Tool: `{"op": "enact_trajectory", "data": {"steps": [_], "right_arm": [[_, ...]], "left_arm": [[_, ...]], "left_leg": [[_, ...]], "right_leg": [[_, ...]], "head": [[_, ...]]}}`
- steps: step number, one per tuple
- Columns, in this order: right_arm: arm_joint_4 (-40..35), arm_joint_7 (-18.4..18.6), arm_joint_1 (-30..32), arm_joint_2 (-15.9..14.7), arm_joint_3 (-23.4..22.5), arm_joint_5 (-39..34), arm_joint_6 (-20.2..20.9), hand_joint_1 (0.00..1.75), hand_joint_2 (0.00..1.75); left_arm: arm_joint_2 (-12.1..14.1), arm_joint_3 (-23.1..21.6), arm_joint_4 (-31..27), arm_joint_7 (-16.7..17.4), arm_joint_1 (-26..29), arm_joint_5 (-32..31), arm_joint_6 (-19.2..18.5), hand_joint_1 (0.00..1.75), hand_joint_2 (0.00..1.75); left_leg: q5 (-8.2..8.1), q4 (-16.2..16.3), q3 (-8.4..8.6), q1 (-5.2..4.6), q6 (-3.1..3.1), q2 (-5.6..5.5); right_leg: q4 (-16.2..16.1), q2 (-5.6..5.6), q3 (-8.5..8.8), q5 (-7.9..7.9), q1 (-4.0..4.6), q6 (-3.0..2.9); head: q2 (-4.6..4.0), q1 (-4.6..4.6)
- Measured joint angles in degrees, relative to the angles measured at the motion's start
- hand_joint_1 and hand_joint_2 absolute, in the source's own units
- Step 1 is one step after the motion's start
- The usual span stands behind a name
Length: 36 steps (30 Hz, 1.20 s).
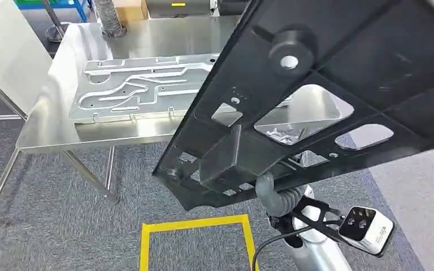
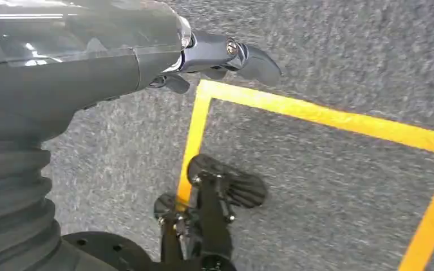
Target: Take the parts from the cabinet and place them on the table.
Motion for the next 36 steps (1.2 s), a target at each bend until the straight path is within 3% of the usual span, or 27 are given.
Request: {"op": "enact_trajectory", "data": {"steps": [2, 3, 4, 5, 6, 7, 8, 9, 10, 12, 14, 15, 17, 18, 19, 20, 21, 23, 24, 27, 29, 30, 32, 33, 34, 35, 36], "right_arm": [[-0.11, 0.00, 0.58, 0.00, -0.04, 0.24, -0.04, 1.75, 1.75], [-0.15, 0.00, 0.99, 0.00, -0.09, 0.50, -0.04, 1.75, 1.75], [-0.30, 0.00, 1.43, 0.00, -0.13, 0.87, -0.04, 1.75, 1.75], [-0.48, 0.00, 1.83, 0.00, -0.18, 1.12, 0.00, 1.75, 1.75], [-0.70, 0.00, 2.06, 0.00, -0.26, 1.20, 0.02, 1.75, 1.75], [-0.94, 0.00, 2.25, 0.00, -0.35, 1.24, 0.06, 1.75, 1.75], [-1.05, 0.00, 2.62, 0.00, -0.42, 1.42, 0.22, 1.75, 1.75], [-1.18, 0.00, 2.94, 0.04, -0.57, 1.72, 0.33, 1.75, 1.75], [-1.40, 0.00, 3.20, 0.22, -0.70, 2.01, 0.55, 1.75, 1.75], [-2.03, 0.00, 3.57, 0.61, -0.77, 2.41, 1.05, 1.75, 1.75], [-2.45, 0.00, 3.81, 1.14, -0.79, 2.93, 1.18, 1.75, 1.75], [-2.64, 0.00, 3.96, 1.40, -0.79, 3.26, 1.22, 1.75, 1.75], [-3.08, 0.00, 4.91, 1.75, -0.85, 3.69, 1.22, 1.75, 1.75], [-3.13, 0.00, 5.29, 1.79, -0.87, 3.85, 1.22, 1.75, 1.75], [-3.13, 0.00, 5.62, 1.86, -0.92, 4.11, 1.22, 1.75, 1.75], [-3.30, 0.00, 6.03, 1.88, -0.96, 4.31, 1.25, 1.75, 1.75], [-3.63, 0.00, 6.41, 1.92, -1.07, 4.44, 1.25, 1.75, 1.75], [-4.28, 0.00, 7.04, 2.23, -1.44, 4.98, 1.31, 1.75, 1.75], [-4.41, 0.00, 7.26, 2.34, -1.60, 5.18, 1.40, 1.75, 1.75], [-5.96, 0.00, 8.19, 2.66, -2.36, 5.33, 1.40, 1.75, 1.75], [-6.86, -0.02, 8.29, 2.73, -2.88, 5.25, 1.40, 1.75, 1.75], [-7.17, -0.02, 8.34, 2.73, -3.13, 5.14, 1.38, 1.75, 1.75], [-7.96, -0.02, 8.93, 2.73, -4.33, 4.44, 1.05, 1.75, 1.75], [-8.31, -0.02, 9.35, 2.73, -5.01, 3.95, 1.05, 1.75, 1.75], [-8.66, -0.02, 9.74, 2.73, -5.62, 3.56, 1.14, 1.75, 1.75], [-9.02, -0.02, 10.01, 2.73, -6.29, 3.24, 1.22, 1.75, 1.75], [-9.33, -0.02, 10.16, 2.73, -6.71, 3.10, 1.22, 1.75, 1.75]], "left_arm": [[0.00, 0.00, 0.00, -0.07, 0.05, 0.00, -0.13, 0.00, 1.75], [0.00, 0.00, 0.00, -0.11, 0.09, 0.00, -0.22, 0.00, 1.75], [0.00, 0.00, 0.00, -0.15, 0.13, 0.00, -0.28, 0.00, 1.75], [-0.06, 0.00, 0.00, -0.18, 0.17, 0.00, -0.33, 0.00, 1.75], [-0.09, 0.00, 0.00, -0.22, 0.16, 0.00, -0.35, 0.00, 1.75], [-0.18, 0.00, 0.00, -0.31, 0.14, 0.00, -0.41, 0.00, 1.75], [-0.61, 0.02, 0.11, -0.33, 0.24, 0.02, -0.42, 0.00, 1.75], [-0.61, 0.02, 0.11, -0.46, 0.12, 0.09, -0.44, 0.00, 1.75], [-0.59, 0.02, 0.11, -0.48, 0.00, 0.24, -0.44, 0.00, 1.75], [-0.61, 0.02, 0.11, -0.63, 0.14, 0.31, -0.44, 0.00, 1.75], [-0.59, 0.02, 0.09, -0.77, 0.00, 0.37, -0.46, 0.00, 1.75], [-0.68, 0.00, 0.09, -0.83, -0.10, 0.35, -0.52, 0.00, 1.75], [-0.68, 0.02, 0.09, -1.01, 0.06, 0.35, -0.50, 0.00, 1.75], [-0.68, 0.02, 0.09, -1.03, 0.23, 0.35, -0.48, 0.00, 1.75], [-0.68, 0.02, 0.09, -1.05, 0.30, 0.35, -0.46, 0.00, 1.75], [-0.68, 0.02, 0.09, -1.09, 0.31, 0.35, -0.46, 0.00, 1.75], [-0.68, 0.02, 0.09, -1.20, 0.32, 0.35, -0.46, 0.00, 1.75], [-0.70, 0.02, 0.09, -1.33, 0.58, 0.15, -0.48, 0.00, 1.75], [-0.70, 0.02, 0.09, -1.33, 0.55, 0.02, -0.48, 0.00, 1.75], [-0.70, 0.02, 0.09, -1.46, 0.59, -0.17, -0.55, 0.00, 1.75], [-0.70, 0.00, 0.09, -1.53, 0.50, -0.33, -0.68, 0.00, 1.75], [-0.68, 0.00, 0.09, -1.55, 0.41, -0.42, -0.77, 0.00, 1.75], [-0.52, 0.00, 0.09, -1.64, 0.31, -0.63, -0.87, 0.00, 1.75], [-0.46, 0.00, 0.09, -1.70, 0.35, -0.66, -0.94, 0.00, 1.75], [-0.42, 0.00, 0.09, -1.70, 0.41, -0.66, -0.94, 0.00, 1.75], [-0.37, 0.00, 0.09, -1.73, 0.42, -0.68, -0.94, 0.00, 1.75], [-0.37, 0.00, 0.09, -1.75, 0.45, -0.68, -0.94, 0.00, 1.75]], "left_leg": [[-1.01, 0.00, 0.92, -0.15, 0.14, -0.06], [-1.60, 0.00, 1.63, -0.23, 0.17, -0.16], [-2.25, 0.01, 2.53, -0.30, 0.17, -0.27], [-2.97, 0.00, 3.51, -0.41, 0.16, -0.42], [-3.65, 0.00, 4.55, -0.56, 0.14, -0.49], [-4.36, -0.07, 5.43, -0.69, 0.06, -0.49], [-4.99, 0.02, 5.88, -0.76, -0.12, -0.52], [-5.45, -0.16, 6.06, -0.85, -0.62, -0.96], [-5.92, -0.57, 6.07, -0.80, -0.97, -0.87], [-5.23, 0.19, 7.02, -0.91, -1.63, -0.81], [-5.42, 4.00, 5.47, -0.81, -1.98, -0.39], [-6.08, 8.27, 2.88, -0.62, -2.29, -0.24], [-10.45, 16.13, -2.71, -0.12, -3.00, -0.05], [-12.01, 17.88, -4.52, 0.05, -3.21, -0.01], [-12.11, 17.52, -5.39, 0.25, -3.35, 0.01], [-10.67, 14.94, -5.23, 0.42, -3.58, 0.05], [-7.74, 10.64, -4.25, 0.56, -3.70, 0.11], [1.91, 1.34, -2.40, 0.76, -3.44, 0.38], [0.75, 0.79, -2.86, 0.42, -3.07, 0.49], [0.78, 0.50, -2.11, 0.31, -1.64, 0.33], [0.50, 0.09, -0.67, 0.46, -0.90, 0.16], [0.12, 0.08, -0.40, 0.42, -0.61, 0.15], [-0.74, 0.08, 0.26, 0.24, -0.32, 0.11], [-1.25, 0.09, 0.80, 0.13, -0.26, 0.04], [-1.80, 0.09, 1.54, 0.02, -0.22, -0.02], [-2.40, 0.09, 2.42, -0.12, -0.19, -0.10], [-3.05, 0.09, 3.36, -0.29, -0.20, -0.13]], "right_leg": [[6.96, 0.00, -5.51, -4.38, -0.04, 0.21], [8.04, -0.01, -7.16, -5.54, -0.03, 0.30], [6.75, 0.00, -7.60, -5.14, -0.01, 0.20], [3.46, -0.01, -7.03, -3.31, 0.05, -0.10], [-0.94, 0.00, -5.93, -0.28, 0.19, -0.46], [-5.66, 0.00, -4.75, 3.96, 0.49, -1.04], [-8.85, 0.09, -4.50, 9.27, 0.82, -1.97], [-8.94, 0.31, -4.31, 7.97, 0.93, -2.03], [-8.88, 0.17, -4.05, 8.20, 0.96, -2.23], [-9.77, 0.33, -3.07, 7.80, 0.81, -2.87], [-10.59, 0.26, -1.24, 7.40, 0.28, -3.33], [-10.72, 0.19, -0.75, 6.98, 0.26, -3.53], [-10.72, 0.18, 0.29, 5.85, 0.22, -3.51], [-10.71, 0.21, 0.94, 5.30, 0.14, -3.46], [-10.71, 0.32, 1.68, 4.72, 0.06, -3.35], [-10.71, 0.35, 2.62, 4.03, -0.02, -3.17], [-10.71, 0.35, 3.69, 3.30, -0.12, -2.96], [-10.81, 0.26, 5.06, 1.77, -0.14, -2.36], [-10.30, 0.42, 5.61, 1.36, 0.01, -2.03], [-10.66, 0.39, 6.02, 1.21, 0.13, -0.80], [-7.03, 0.18, 4.82, 1.07, -0.12, -0.46], [-3.04, 0.09, 2.46, 0.43, -0.19, -0.26], [5.53, 0.05, -3.52, -3.72, -0.21, 0.25], [8.22, 0.05, -5.87, -5.52, -0.21, 0.10], [8.45, 0.04, -7.03, -5.61, -0.20, 0.06], [6.27, 0.04, -6.94, -4.07, -0.17, -0.19], [2.14, 0.04, -5.94, -1.21, -0.01, -0.56]], "head": [[0.00, 0.00], [0.00, 0.00], [0.00, 0.00], [0.00, 0.00], [0.00, 0.00], [0.00, 0.00], [0.00, 0.02], [0.00, 0.15], [0.00, 0.00], [0.00, 0.04], [0.00, 0.02], [0.00, 0.02], [0.00, 0.00], [0.00, 0.02], [0.00, 0.02], [0.00, 0.02], [0.00, 0.02], [0.00, 0.02], [0.00, 0.02], [0.00, 0.02], [0.00, 0.07], [0.00, 0.07], [0.00, 0.07], [0.00, 0.04], [0.00, 0.07], [0.00, 0.07], [0.00, 0.07]]}}
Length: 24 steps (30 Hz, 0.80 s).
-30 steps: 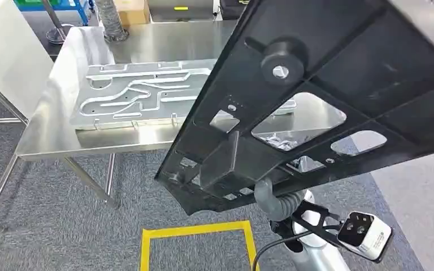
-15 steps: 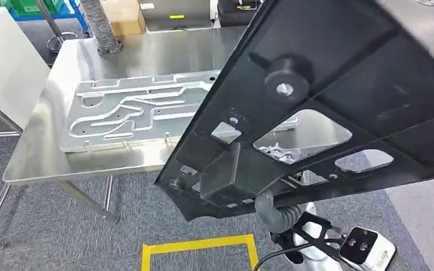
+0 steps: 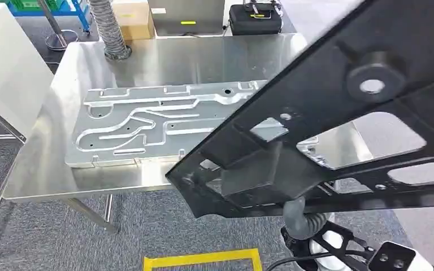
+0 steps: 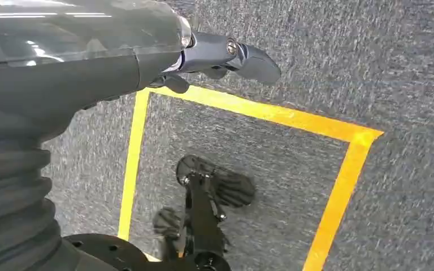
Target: Take the parts from the cabinet and place them on the table.
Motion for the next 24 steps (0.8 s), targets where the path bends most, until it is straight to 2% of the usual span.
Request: {"op": "enact_trajectory", "data": {"steps": [1, 2, 3, 4, 5, 6, 7, 8, 9, 10, 11, 12, 13, 14, 15, 17, 18, 19, 20, 22, 23, 24], "right_arm": [[-0.22, 0.00, 0.05, 0.00, -0.29, -0.04, 0.00, 1.75, 1.75], [-0.48, 0.00, 0.11, 0.00, -0.59, -0.04, 0.00, 1.75, 1.75], [-0.57, 0.02, 0.30, 0.00, -0.87, -0.09, 0.02, 1.75, 1.75], [-0.66, 0.02, 0.45, 0.00, -1.07, -0.11, 0.00, 1.75, 1.75], [-0.92, 0.02, 0.62, 0.00, -1.31, -0.15, 0.02, 1.75, 1.75], [-1.14, 0.02, 0.66, 0.07, -1.51, -0.31, 0.02, 1.75, 1.75], [-1.44, 0.02, 0.76, 0.19, -1.81, -0.39, 0.02, 1.75, 1.75], [-1.64, 0.02, 0.94, 0.28, -2.17, -0.41, -0.13, 1.75, 1.75], [-1.64, 0.02, 0.95, 0.33, -2.69, -0.18, -1.04, 1.75, 1.75], [-1.29, 0.02, 0.84, 0.42, -3.28, 0.33, -2.20, 1.75, 1.75], [-0.37, 0.02, 0.36, 0.42, -3.94, 1.05, -3.99, 1.75, 1.75], [1.75, 0.04, -0.94, 0.39, -4.83, 1.79, -6.26, 1.75, 1.75], [4.38, 0.11, -2.40, 0.33, -6.09, 2.62, -8.75, 1.75, 1.75], [6.48, 0.35, -3.41, 0.17, -7.51, 3.90, -11.14, 1.75, 1.75], [8.97, 1.11, -4.73, -0.06, -9.19, 6.47, -14.54, 1.75, 1.75], [15.22, 1.29, -8.86, -0.63, -12.28, 10.33, -19.07, 1.75, 1.75], [18.32, 1.18, -10.41, -1.18, -13.59, 12.31, -21.12, 1.75, 1.75], [21.07, 1.94, -12.16, -1.62, -14.73, 15.82, -24.35, 1.75, 1.75], [23.81, 3.70, -13.95, -1.96, -15.58, 20.43, -28.31, 1.75, 1.75], [30.19, 8.12, -18.74, -2.82, -15.98, 31.64, -35.83, 1.75, 1.75], [32.62, 10.69, -21.06, -3.32, -15.98, 37.30, -38.30, 1.75, 1.75], [35.09, 13.36, -23.85, -3.58, -15.70, 43.29, -40.43, 1.75, 1.75]], "left_arm": [[0.00, 0.00, 0.00, -0.02, -0.02, 0.00, 0.00, 0.00, 1.75], [-0.02, 0.00, 0.00, -0.07, -0.01, 0.02, 0.00, 0.00, 1.75], [-0.11, 0.00, 0.02, -0.04, -0.15, -0.02, -0.04, 0.00, 1.75], [-0.09, 0.00, 0.00, -0.11, -0.30, 0.00, -0.02, 0.00, 1.75], [0.00, 0.00, 0.00, -0.13, -0.32, 0.04, 0.04, 0.00, 1.75], [0.00, 0.00, 0.00, -0.22, -0.23, 0.20, 0.18, 0.00, 1.75], [0.13, 0.00, -0.04, -0.31, -0.28, 0.37, 0.35, 0.00, 1.75], [0.31, 0.00, -0.07, -0.37, -0.35, 0.48, 0.48, 0.00, 1.75], [0.22, 0.00, -0.07, -0.46, -0.38, 0.42, 0.46, 0.00, 1.75], [0.22, 0.00, -0.07, -0.53, -0.40, 0.33, 0.46, 0.00, 1.75], [0.22, 0.00, -0.07, -0.66, -0.32, 0.02, 0.44, 0.00, 1.75], [0.22, 0.00, -0.07, -0.81, -0.19, -0.31, 0.44, 0.00, 1.75], [0.24, -0.02, -0.07, -0.90, -0.16, -0.46, 0.44, 0.00, 1.75], [0.22, -0.02, -0.07, -1.03, -0.23, -0.59, 0.39, 0.00, 1.75], [0.24, -0.02, -0.07, -1.18, -0.22, -0.59, 0.29, 0.00, 1.75], [0.28, -0.02, -0.07, -1.42, -0.14, -0.50, 0.13, 0.00, 1.75], [0.28, -0.02, -0.07, -1.47, -0.24, -0.50, 0.02, 0.00, 1.75], [0.28, -0.02, -0.07, -1.55, -0.40, -0.53, -0.06, 0.00, 1.75], [0.28, -0.02, -0.07, -1.68, -0.24, -0.59, -0.09, 0.00, 1.75], [0.28, -0.02, -0.07, -1.90, -0.03, -0.92, -0.24, 0.00, 1.75], [0.20, -0.04, -0.07, -2.03, -0.16, -1.11, -0.44, 0.00, 1.75], [0.20, -0.07, -0.07, -2.17, -0.34, -1.40, -0.52, 0.00, 1.75]], "left_leg": [[-0.64, -0.01, 0.96, -0.18, -0.05, 0.01], [-1.31, -0.15, 1.20, -0.19, -0.14, 0.04], [-1.83, 0.18, 2.08, -0.45, -0.52, 0.03], [-2.13, -0.20, 1.87, -0.30, -0.91, -0.13], [-2.12, -0.46, 2.41, -0.31, -1.16, -0.09], [-1.72, 0.18, 2.58, -0.37, -1.44, -0.07], [-1.98, 0.15, 2.96, -0.51, -1.71, -0.09], [-2.35, 3.19, 1.80, -0.44, -1.89, 0.30], [-2.68, 7.23, -0.29, -0.44, -2.27, 0.23], [-3.95, 11.20, -2.80, -0.22, -2.63, 0.26], [-6.36, 15.01, -5.53, -0.01, -2.89, 0.25], [-8.36, 17.53, -7.72, 0.18, -3.00, 0.27], [-8.84, 18.24, -9.10, 0.28, -3.12, 0.25], [-7.16, 16.49, -9.44, 0.39, -3.16, 0.26], [-3.66, 12.52, -8.51, 0.56, -3.24, 0.31], [4.28, 2.37, -5.31, 0.79, -3.39, 0.42], [3.72, 0.99, -5.30, 0.64, -3.07, 0.50], [2.78, 0.54, -5.36, 0.38, -2.29, 0.56], [3.95, 0.65, -5.42, 0.32, -1.80, 0.47], [4.05, 0.63, -5.44, 0.27, -1.08, 0.44], [4.22, 0.26, -5.12, 0.51, -0.80, 0.47], [4.08, 0.15, -5.05, 0.50, -0.55, 0.42]], "right_leg": [[-4.86, -0.01, 1.36, 3.45, 0.21, -0.51], [-9.62, -0.11, 2.52, 7.94, 0.56, -1.33], [-10.41, 0.03, 2.16, 8.74, 1.01, -1.90], [-11.07, 0.01, 2.46, 8.24, 1.08, -1.98], [-11.34, 0.04, 2.64, 8.86, 1.11, -2.24], [-11.75, 0.08, 2.92, 8.50, 0.97, -2.49], [-11.93, 0.18, 3.86, 8.48, 0.60, -2.80], [-12.35, 0.09, 4.86, 8.22, 0.44, -2.93], [-12.53, -0.15, 5.57, 7.82, 0.32, -3.32], [-12.56, -0.24, 5.98, 7.57, 0.30, -3.33], [-12.55, -0.21, 6.27, 7.20, 0.28, -3.37], [-12.54, 0.01, 6.52, 6.95, 0.25, -3.36], [-12.54, 0.24, 6.82, 6.67, 0.17, -3.26], [-12.53, 0.30, 7.26, 6.31, 0.07, -3.03], [-12.52, 0.30, 7.73, 5.93, 0.00, -2.83], [-12.36, 0.33, 8.52, 5.19, -0.14, -2.34], [-12.17, 0.37, 8.66, 4.94, 0.03, -1.93], [-12.11, 0.34, 8.04, 4.95, 0.08, -1.56], [-12.11, 0.34, 7.90, 4.80, 0.09, -1.25], [-12.15, 0.38, 7.97, 4.61, 0.07, -0.47], [-11.63, 0.30, 7.90, 3.92, -0.27, -0.19], [-9.23, 0.13, 6.71, 2.63, -0.19, 0.05]], "head": [[0.00, 0.00], [0.00, 0.00], [0.00, -0.07], [0.00, 0.07], [0.00, 0.11], [0.00, 0.04], [0.00, 0.04], [0.00, 0.07], [0.00, 0.02], [0.00, 0.02], [0.00, 0.02], [0.00, 0.02], [0.00, 0.02], [0.00, 0.02], [0.00, 0.02], [0.00, 0.02], [0.00, 0.04], [0.00, 0.02], [0.00, 0.02], [0.00, 0.02], [0.00, 0.02], [0.00, 0.04]]}}
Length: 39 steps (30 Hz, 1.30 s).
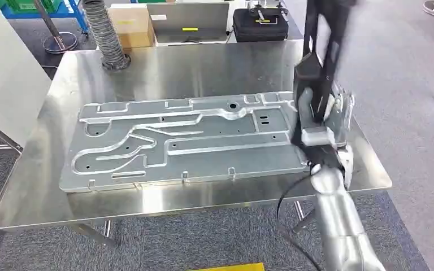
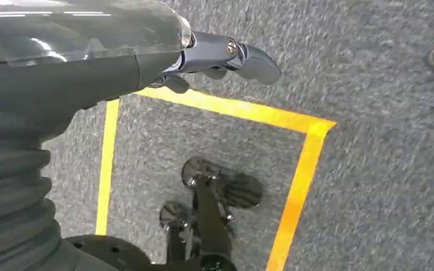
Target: Take the parts from the cabinet and place them on the table.
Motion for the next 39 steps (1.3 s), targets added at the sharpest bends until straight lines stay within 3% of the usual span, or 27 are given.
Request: {"op": "enact_trajectory", "data": {"steps": [2, 3, 4, 5, 6, 8, 10, 12, 13, 14, 15, 18, 19, 20, 21, 23, 24, 25, 28, 30, 31, 33, 34, 35, 36, 38, 39], "right_arm": [[5.07, 6.19, -5.62, -0.42, 1.38, 11.35, -2.75, 1.75, 1.75], [7.94, 9.51, -7.84, -0.50, 2.34, 16.08, -3.05, 1.75, 1.75], [10.10, 11.54, -9.62, -0.57, 3.13, 18.87, -3.00, 1.75, 1.75], [12.81, 13.65, -11.40, -0.57, 4.19, 22.44, -2.87, 1.75, 1.75], [15.26, 14.81, -13.22, -0.57, 5.26, 25.48, -2.81, 1.75, 1.75], [19.32, 15.91, -16.78, -0.57, 7.15, 29.44, -2.85, 1.75, 1.75], [22.18, 16.10, -19.09, -0.48, 8.55, 30.37, -2.94, 1.75, 1.75], [24.36, 16.58, -20.07, -0.39, 9.38, 30.78, -3.03, 1.75, 1.75], [25.10, 16.63, -20.40, -0.35, 9.53, 30.83, -3.05, 1.75, 1.75], [25.61, 16.63, -20.75, -0.17, 9.80, 30.83, -3.07, 1.75, 1.75], [26.22, 16.58, -21.19, -0.13, 10.08, 30.87, -3.09, 1.75, 1.75], [27.75, 16.47, -21.83, 0.04, 10.56, 31.70, -2.85, 1.75, 1.75], [28.49, 16.47, -21.98, 0.24, 10.99, 33.16, -2.16, 1.75, 1.75], [29.37, 16.26, -22.27, 0.46, 11.57, 35.23, -1.27, 1.75, 1.75], [30.85, 15.86, -22.61, 1.00, 12.91, 38.70, -0.45, 1.75, 1.75], [34.06, 15.19, -23.53, 2.96, 16.32, 43.76, -0.12, 1.75, 1.75], [35.63, 14.42, -23.96, 4.14, 17.91, 45.09, 0.28, 1.75, 1.75], [37.46, 13.16, -24.45, 5.49, 19.59, 45.56, 0.75, 1.75, 1.75], [42.62, 8.23, -24.56, 9.25, 24.60, 45.63, 3.58, 1.75, 1.75], [45.70, 5.63, -24.49, 10.95, 27.46, 44.11, 5.46, 1.75, 1.75], [47.19, 3.75, -24.58, 11.67, 28.38, 42.60, 6.75, 1.75, 1.75], [50.89, -0.46, -24.17, 12.22, 30.27, 40.53, 9.27, 1.75, 1.75], [52.39, -1.23, -23.61, 12.24, 31.17, 40.49, 9.96, 1.75, 1.75], [53.75, -1.84, -23.07, 12.24, 32.07, 40.51, 10.53, 1.75, 1.75], [55.06, -2.67, -22.71, 12.18, 32.98, 40.56, 10.98, 1.75, 1.75], [57.22, -3.37, -22.54, 12.09, 34.61, 40.64, 11.57, 1.75, 1.75], [57.61, -3.52, -22.78, 12.13, 35.30, 40.60, 11.68, 1.75, 1.75]], "left_arm": [[0.02, -0.02, 0.00, -0.28, -0.15, -0.50, -0.15, 0.00, 1.75], [0.02, -0.04, 0.00, -0.33, -0.23, -0.61, -0.20, 0.00, 1.75], [0.02, -0.07, 0.00, -0.33, -0.31, -0.72, -0.20, 0.00, 1.75], [0.00, -0.09, 0.00, -0.33, -0.33, -0.94, -0.20, 0.00, 1.75], [0.00, -0.09, 0.00, -0.33, -0.31, -1.14, -0.20, 0.00, 1.75], [-0.11, -0.15, 0.00, -0.37, -0.36, -1.22, -0.22, 0.00, 1.75], [-0.31, -0.22, 0.02, -0.37, -0.47, -1.33, -0.22, 0.00, 1.75], [-0.31, -0.26, 0.02, -0.37, -0.35, -1.33, -0.20, 0.00, 1.75], [-0.31, -0.30, 0.02, -0.37, -0.32, -1.33, -0.20, 0.00, 1.75], [-0.15, -0.35, 0.00, -0.37, -0.35, -1.33, -0.20, 0.00, 1.75], [-0.22, -0.39, 0.02, -0.39, -0.34, -1.35, -0.20, 0.00, 1.75], [-0.26, -0.42, 0.02, -0.39, -0.30, -1.35, -0.20, 0.00, 1.75], [-0.26, -0.44, 0.02, -0.39, -0.25, -1.44, -0.20, 0.00, 1.75], [-0.26, -0.46, 0.02, -0.39, -0.18, -1.60, -0.22, 0.00, 1.75], [-0.24, -0.48, 0.02, -0.39, -0.16, -1.73, -0.29, 0.00, 1.75], [-0.17, -0.55, 0.02, -0.39, -0.26, -1.99, -0.37, 0.00, 1.75], [-0.17, -0.59, 0.02, -0.41, -0.38, -2.16, -0.39, 0.00, 1.75], [-0.17, -0.66, 0.02, -0.46, -0.58, -2.25, -0.50, 0.00, 1.75], [-0.17, -1.12, 0.02, -0.88, -0.95, -2.36, -0.77, 0.00, 1.75], [-0.20, -1.29, 0.02, -1.38, -1.03, -2.36, -1.31, 0.00, 1.75], [-0.20, -1.33, 0.02, -1.64, -1.11, -2.36, -1.58, 0.00, 1.75], [-0.17, -1.44, 0.02, -1.90, -1.06, -2.49, -1.77, 0.00, 1.75], [-0.17, -1.44, 0.02, -1.97, -1.04, -2.56, -1.77, 0.00, 1.75], [-0.17, -1.46, 0.02, -2.08, -1.00, -2.60, -1.77, 0.00, 1.75], [-0.17, -1.49, 0.02, -2.25, -0.94, -2.86, -1.75, 0.00, 1.75], [-0.17, -1.57, 0.02, -2.45, -0.90, -3.21, -1.75, 0.00, 1.75], [-0.28, -1.66, 0.02, -2.51, -0.98, -3.49, -1.75, 0.00, 1.75]], "left_leg": [[-0.21, 0.02, 0.08, -0.13, 0.32, 0.10], [-0.32, 0.06, 0.13, -0.17, 0.46, 0.11], [-0.45, 0.10, 0.23, -0.17, 0.49, 0.08], [-0.60, 0.17, 0.42, -0.17, 0.50, -0.05], [-0.80, 0.28, 0.64, -0.18, 0.41, -0.23], [-1.30, 0.47, 1.16, -0.30, 0.16, -0.49], [-1.44, 0.65, 0.97, -0.53, -0.30, -0.84], [-1.39, 0.39, 0.85, -0.26, -0.88, -0.84], [-1.36, 0.21, 0.99, -0.29, -1.19, -0.86], [-1.90, 0.40, 0.75, -0.40, -1.48, -0.85], [-3.11, 2.15, 0.29, -0.46, -1.73, -0.58], [-8.74, 15.32, -6.15, -0.02, -2.43, -0.36], [-9.30, 18.48, -7.96, 0.07, -2.63, -0.31], [-8.38, 18.56, -8.34, 0.17, -2.77, -0.27], [-6.01, 15.56, -7.16, 0.31, -2.88, -0.21], [-0.43, 5.11, -2.25, 0.54, -2.85, -0.07], [0.05, 1.53, -0.70, 0.54, -2.57, 0.12], [-0.36, 0.54, 0.06, 0.21, -2.36, 0.08], [-0.52, 0.80, -0.32, 0.12, -1.56, -0.23], [-0.18, 0.06, 0.14, 0.69, -0.96, -0.27], [-0.24, 0.05, 0.14, 0.70, -0.57, -0.25], [-0.37, 0.07, 0.18, 0.64, -0.39, -0.36], [-0.41, 0.13, 0.17, 0.61, -0.34, -0.48], [-0.45, 0.19, 0.20, 0.61, -0.32, -0.64], [-0.53, 0.27, 0.24, 0.57, -0.34, -0.77], [-0.77, 0.40, 0.51, 0.35, -0.63, -0.86], [-0.88, 0.37, 0.59, 0.33, -0.77, -0.76]], "right_leg": [[9.62, -0.11, -5.23, -4.08, -0.15, 0.45], [14.14, -0.13, -7.89, -5.28, -0.17, 0.56], [16.29, -0.16, -9.46, -5.15, -0.17, 0.55], [15.38, -0.17, -9.62, -3.43, -0.19, 0.48], [12.11, -0.16, -8.51, -0.73, -0.18, 0.26], [1.04, -0.16, -4.10, 5.83, -0.06, -0.59], [-1.96, -0.15, -2.89, 5.56, 0.53, -1.11], [-1.99, -0.19, -2.98, 5.10, 0.76, -1.32], [-2.28, -0.18, -2.90, 5.21, 0.71, -1.52], [-3.05, -0.38, -2.36, 5.50, -0.07, -1.87], [-3.31, -0.42, -2.09, 5.49, -0.05, -2.17], [-3.26, -0.44, -1.88, 5.26, 0.05, -2.59], [-3.18, -0.42, -1.83, 5.15, 0.07, -2.61], [-3.09, -0.36, -1.76, 5.03, 0.05, -2.59], [-2.96, -0.18, -1.60, 4.82, 0.02, -2.52], [-2.64, 0.26, -1.14, 4.32, -0.02, -2.23], [-2.51, 0.38, -1.07, 4.03, 0.00, -1.97], [-2.01, 0.63, -1.41, 3.93, 0.48, -1.72], [-2.40, 0.53, -1.41, 3.96, 0.37, -0.97], [-1.17, 0.33, -1.67, 2.72, 0.30, -0.40], [1.74, 0.16, -3.07, 1.01, 0.27, -0.21], [11.70, 0.05, -8.08, -3.19, 0.07, 0.20], [15.38, 0.04, -10.16, -4.08, 0.07, 0.29], [16.18, 0.01, -10.97, -3.52, 0.07, 0.24], [14.33, -0.02, -10.43, -1.73, 0.08, 0.09], [3.79, -0.04, -5.92, 4.09, 0.40, -0.84], [-1.19, -0.26, -3.68, 5.90, 0.67, -1.53]], "head": [[0.00, 0.00], [0.00, 0.00], [0.00, 0.00], [0.00, 0.00], [0.00, 0.00], [0.00, 0.00], [0.00, 0.00], [0.00, 0.00], [0.00, 0.00], [0.00, -0.02], [0.00, -0.02], [0.00, 0.00], [0.00, 0.00], [0.00, 0.00], [0.00, -0.02], [0.00, -0.02], [0.00, 0.00], [0.00, 0.00], [0.00, 0.00], [0.00, 0.00], [0.00, 0.00], [0.00, 0.00], [0.00, 0.00], [0.00, 0.00], [0.00, 0.00], [0.00, 0.00], [0.00, 0.00]]}}
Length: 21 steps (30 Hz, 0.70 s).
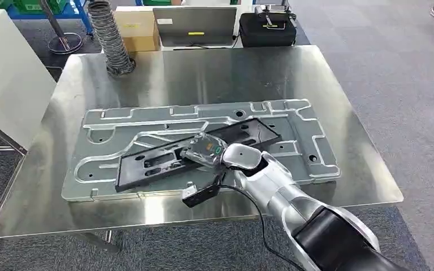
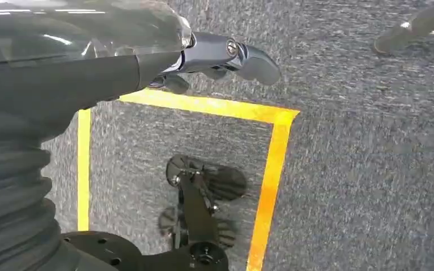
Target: Take the parts from the cabinet and place them on the table.
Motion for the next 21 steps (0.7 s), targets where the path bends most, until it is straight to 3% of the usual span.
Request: {"op": "enact_trajectory", "data": {"steps": [1, 4, 5, 6, 7, 9, 10, 11, 12, 13, 15, 16, 21], "right_arm": [[0.76, -0.26, -0.15, 0.02, 0.61, -0.15, 0.22, 1.75, 1.75], [1.94, -0.59, -0.21, 0.15, 1.60, -1.07, 0.83, 1.75, 1.75], [2.07, -0.68, -0.27, 0.22, 1.84, -1.38, 0.90, 1.75, 1.75], [2.21, -0.68, -0.26, 0.53, 2.02, -1.58, 1.01, 1.75, 1.75], [2.60, -0.66, -0.31, 0.52, 2.19, -1.60, 1.16, 1.75, 1.75], [3.03, -0.66, -0.25, 0.59, 2.43, -1.73, 1.16, 1.75, 1.75], [3.21, -0.66, -0.25, 0.59, 2.54, -1.71, 1.16, 1.75, 1.75], [3.39, -0.66, -0.25, 0.59, 2.58, -1.71, 1.16, 1.75, 1.75], [3.56, -0.66, -0.29, 0.59, 2.61, -1.71, 1.16, 1.75, 1.75], [3.63, -0.66, -0.34, 0.59, 2.61, -1.71, 1.16, 1.75, 1.75], [3.69, -0.66, -0.56, 0.59, 2.63, -1.71, 1.16, 1.75, 1.75], [3.80, -0.66, -0.61, 0.59, 2.65, -1.73, 1.16, 1.75, 1.75], [4.39, -0.63, -0.72, 0.50, 2.65, -1.73, 1.16, 1.75, 1.75]], "left_arm": [[-0.02, -0.13, 0.02, -0.04, -0.19, -0.07, 0.00, 0.00, 1.75], [0.00, -0.35, 0.02, -0.07, -0.54, -0.09, -0.02, 0.00, 1.75], [0.02, -0.37, 0.02, -0.07, -0.56, -0.09, -0.02, 0.00, 1.75], [0.11, -0.42, 0.02, -0.07, -0.54, -0.09, -0.02, 0.00, 1.75], [0.06, -0.48, 0.02, -0.06, -0.54, -0.09, -0.09, 0.00, 1.75], [0.04, -0.74, 0.04, -0.06, -0.45, -0.09, -0.17, 0.00, 1.75], [0.04, -0.81, 0.04, -0.07, -0.39, -0.09, -0.17, 0.00, 1.75], [0.04, -0.83, 0.04, -0.07, -0.30, -0.09, -0.17, 0.00, 1.75], [0.06, -0.85, 0.04, -0.06, -0.22, -0.09, -0.17, 0.00, 1.75], [0.08, -0.87, 0.04, -0.07, -0.21, -0.09, -0.17, 0.00, 1.75], [0.15, -0.92, 0.04, -0.06, -0.24, -0.09, -0.17, 0.00, 1.75], [0.13, -0.94, 0.04, -0.04, -0.34, -0.11, -0.17, 0.00, 1.75], [0.11, -1.11, 0.04, -0.06, -0.38, -0.11, -0.17, 0.00, 1.75]], "left_leg": [[-0.16, 0.08, -0.09, -0.42, -0.27, 0.13], [-0.12, -0.35, 0.44, -0.17, -1.03, 0.24], [-0.20, -0.52, 0.80, -0.55, -1.44, 0.23], [-0.89, 0.24, 0.66, -0.30, -1.52, 0.25], [-2.80, 2.83, -0.36, -0.32, -1.65, 0.43], [-7.27, 11.73, -4.37, -0.06, -2.10, 0.50], [-8.85, 15.90, -6.28, -0.04, -2.30, 0.50], [-8.91, 17.61, -7.05, -0.03, -2.38, 0.51], [-7.50, 16.08, -6.28, 0.04, -2.46, 0.53], [-5.29, 12.28, -4.27, 0.16, -2.50, 0.56], [-0.81, 1.23, 1.67, 0.52, -2.54, 0.65], [-2.09, 0.34, 2.13, 0.34, -2.11, 0.57], [-0.95, -0.51, 2.32, 0.36, 0.04, 0.84]], "right_leg": [[-0.78, -0.15, 0.43, -0.54, 0.26, -0.03], [-0.97, -0.09, 0.58, -0.51, 0.48, -0.48], [-1.69, -0.10, 1.01, -0.25, -0.03, -0.88], [-2.28, -0.35, 1.65, 0.02, -0.25, -1.06], [-2.51, -0.45, 1.87, 0.08, -0.38, -1.48], [-2.44, -0.48, 1.79, 0.06, -0.30, -1.54], [-2.41, -0.48, 1.77, 0.04, -0.27, -1.56], [-2.38, -0.47, 1.80, 0.03, -0.28, -1.54], [-2.28, -0.44, 1.86, 0.01, -0.32, -1.50], [-2.18, -0.42, 1.90, -0.05, -0.35, -1.41], [-1.59, -0.19, 1.90, -0.36, -0.44, -0.94], [-1.50, -0.06, 1.87, -0.37, -0.25, -0.58], [-0.99, 0.38, 1.64, -0.53, -0.22, 1.05]], "head": [[0.00, 0.00], [0.00, 0.00], [0.00, -0.02], [0.00, 0.00], [0.00, -0.02], [0.00, -0.02], [0.00, -0.02], [0.00, -0.02], [0.00, -0.02], [0.00, -0.02], [0.00, -0.02], [0.00, -0.02], [0.00, 0.00]]}}
